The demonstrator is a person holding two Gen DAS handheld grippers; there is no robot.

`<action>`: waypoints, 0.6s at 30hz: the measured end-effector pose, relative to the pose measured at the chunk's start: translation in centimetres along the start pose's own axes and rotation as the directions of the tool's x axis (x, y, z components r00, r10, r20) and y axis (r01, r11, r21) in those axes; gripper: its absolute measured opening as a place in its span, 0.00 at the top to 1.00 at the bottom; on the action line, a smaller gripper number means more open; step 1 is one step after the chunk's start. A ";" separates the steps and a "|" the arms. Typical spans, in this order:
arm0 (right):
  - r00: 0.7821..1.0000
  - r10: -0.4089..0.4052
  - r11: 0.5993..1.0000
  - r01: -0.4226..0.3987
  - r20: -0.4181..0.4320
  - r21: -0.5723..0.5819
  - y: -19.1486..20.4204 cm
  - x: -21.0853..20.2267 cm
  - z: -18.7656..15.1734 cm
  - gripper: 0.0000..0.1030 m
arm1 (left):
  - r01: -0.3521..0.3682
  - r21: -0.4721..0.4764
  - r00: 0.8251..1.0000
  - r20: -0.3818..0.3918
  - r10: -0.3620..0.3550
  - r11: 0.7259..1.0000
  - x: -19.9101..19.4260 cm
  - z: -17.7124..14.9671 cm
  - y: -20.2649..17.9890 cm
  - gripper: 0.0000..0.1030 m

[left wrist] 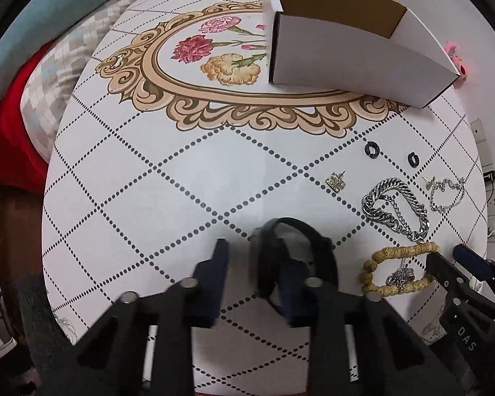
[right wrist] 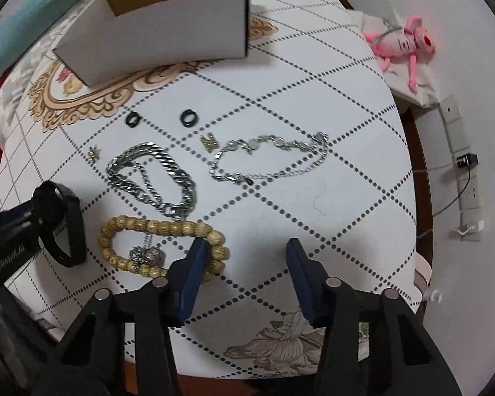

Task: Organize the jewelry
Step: 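Grasp the black watch band with the left tool while the right tool grasps the wooden bead bracelet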

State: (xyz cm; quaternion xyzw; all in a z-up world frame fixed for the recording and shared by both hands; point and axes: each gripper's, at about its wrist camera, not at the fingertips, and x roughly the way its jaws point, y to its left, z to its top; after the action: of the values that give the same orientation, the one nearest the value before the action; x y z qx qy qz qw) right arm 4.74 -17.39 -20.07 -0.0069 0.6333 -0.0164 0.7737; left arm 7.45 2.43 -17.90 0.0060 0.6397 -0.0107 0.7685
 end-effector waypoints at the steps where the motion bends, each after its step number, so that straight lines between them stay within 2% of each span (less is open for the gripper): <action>1: 1.000 0.000 1.000 0.000 0.008 0.000 0.1 -0.1 -0.1 0.54 | -0.004 0.006 1.000 0.004 0.004 1.000 0.0 0.0 0.1 0.90; 3: 1.000 0.004 1.000 -0.004 0.025 -0.005 0.4 -0.3 -0.2 0.58 | -0.004 0.011 1.000 0.010 0.003 1.000 -0.1 -0.2 0.3 0.90; 4: 0.999 0.006 1.000 -0.006 0.035 -0.012 0.6 -0.5 -0.3 0.64 | -0.004 0.014 1.000 0.013 0.004 1.000 -0.1 -0.2 0.3 0.90; 5: 0.999 0.007 1.000 -0.006 0.052 -0.018 0.9 -0.6 -0.6 0.76 | -0.005 0.015 1.000 0.016 0.005 1.000 -0.1 -0.3 0.4 0.90; 7: 0.998 0.004 1.000 -0.002 0.064 -0.024 1.4 -0.9 -0.7 0.91 | -0.007 0.021 1.000 0.021 0.006 1.000 -0.2 -0.5 0.5 0.90; 9: 0.998 0.023 1.000 -0.023 0.060 -0.001 1.5 -1.1 -0.8 0.91 | -0.008 0.026 1.000 0.026 0.007 1.000 -0.3 -0.8 0.5 0.91; 12: 0.994 0.096 0.993 -0.100 0.059 0.064 0.3 -1.5 -0.6 0.91 | 0.000 0.026 0.999 0.032 -0.001 1.000 -1.0 -1.8 0.3 0.91; 18: 0.975 0.179 0.976 -0.193 0.130 0.102 -1.5 -4.8 -0.2 0.91 | 0.024 0.033 0.997 0.072 -0.027 0.999 -4.0 -2.1 0.1 0.91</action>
State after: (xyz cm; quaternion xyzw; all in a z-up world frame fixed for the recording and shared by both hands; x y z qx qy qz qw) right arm 3.58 -18.72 -15.40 0.0955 0.5815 0.0206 0.8076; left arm 4.63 2.65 -14.32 0.0098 0.6111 -0.0310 0.7908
